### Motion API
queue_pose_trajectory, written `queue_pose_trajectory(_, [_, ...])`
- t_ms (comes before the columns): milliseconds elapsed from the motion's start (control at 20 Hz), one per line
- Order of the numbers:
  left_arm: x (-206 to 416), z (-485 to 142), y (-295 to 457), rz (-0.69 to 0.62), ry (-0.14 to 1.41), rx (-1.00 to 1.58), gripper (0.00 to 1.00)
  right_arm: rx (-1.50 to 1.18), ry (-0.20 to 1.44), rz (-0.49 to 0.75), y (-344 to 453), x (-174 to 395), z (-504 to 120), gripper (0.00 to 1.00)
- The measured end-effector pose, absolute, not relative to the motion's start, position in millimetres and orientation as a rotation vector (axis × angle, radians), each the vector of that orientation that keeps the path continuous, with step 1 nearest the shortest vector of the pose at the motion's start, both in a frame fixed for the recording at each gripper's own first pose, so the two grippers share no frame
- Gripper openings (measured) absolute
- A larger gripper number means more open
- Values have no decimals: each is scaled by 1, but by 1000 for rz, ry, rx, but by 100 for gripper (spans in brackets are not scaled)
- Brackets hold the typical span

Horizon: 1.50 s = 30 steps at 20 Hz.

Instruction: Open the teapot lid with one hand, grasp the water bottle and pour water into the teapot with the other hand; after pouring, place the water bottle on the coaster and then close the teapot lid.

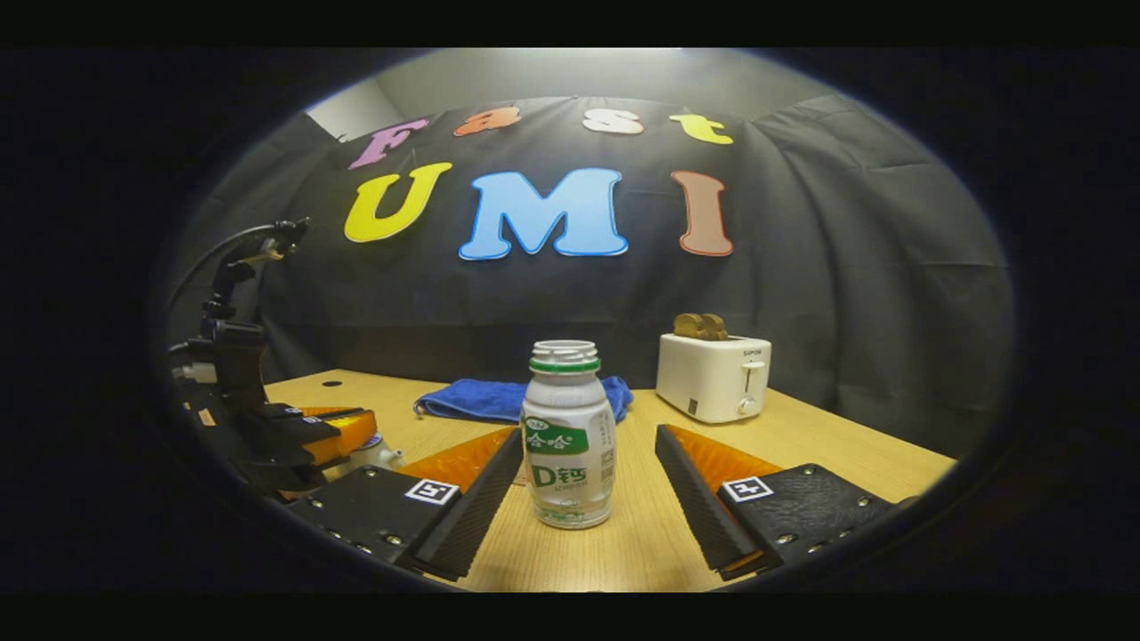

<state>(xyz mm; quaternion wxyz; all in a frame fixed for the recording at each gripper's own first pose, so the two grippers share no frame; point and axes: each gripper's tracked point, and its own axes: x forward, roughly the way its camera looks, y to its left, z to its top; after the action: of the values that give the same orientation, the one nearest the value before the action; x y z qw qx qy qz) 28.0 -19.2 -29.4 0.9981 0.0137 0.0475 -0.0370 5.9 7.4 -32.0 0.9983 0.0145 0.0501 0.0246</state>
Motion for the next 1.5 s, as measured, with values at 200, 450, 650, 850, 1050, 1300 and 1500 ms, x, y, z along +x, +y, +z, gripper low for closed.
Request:
queue_pose_trajectory(200, [26,-15,-13,-88,69,-32,14,39,135,63,10,10,-43,92])
queue_pose_trajectory(450, [28,5,18,-61,32,-52,11,42,185,86,17,15,-58,92])
queue_pose_trajectory(650, [37,4,64,-7,35,-45,14,35,199,85,18,19,-63,92])
queue_pose_trajectory(850, [39,-5,107,49,43,-25,11,22,218,91,22,24,-70,92])
queue_pose_trajectory(1050, [39,-15,129,81,58,-51,11,-31,245,89,23,25,-78,83])
queue_pose_trajectory(1300, [39,-24,132,87,82,-58,11,-102,238,98,27,25,-77,77])
queue_pose_trajectory(1500, [37,-24,134,86,85,-61,11,-197,236,63,22,26,-75,77])
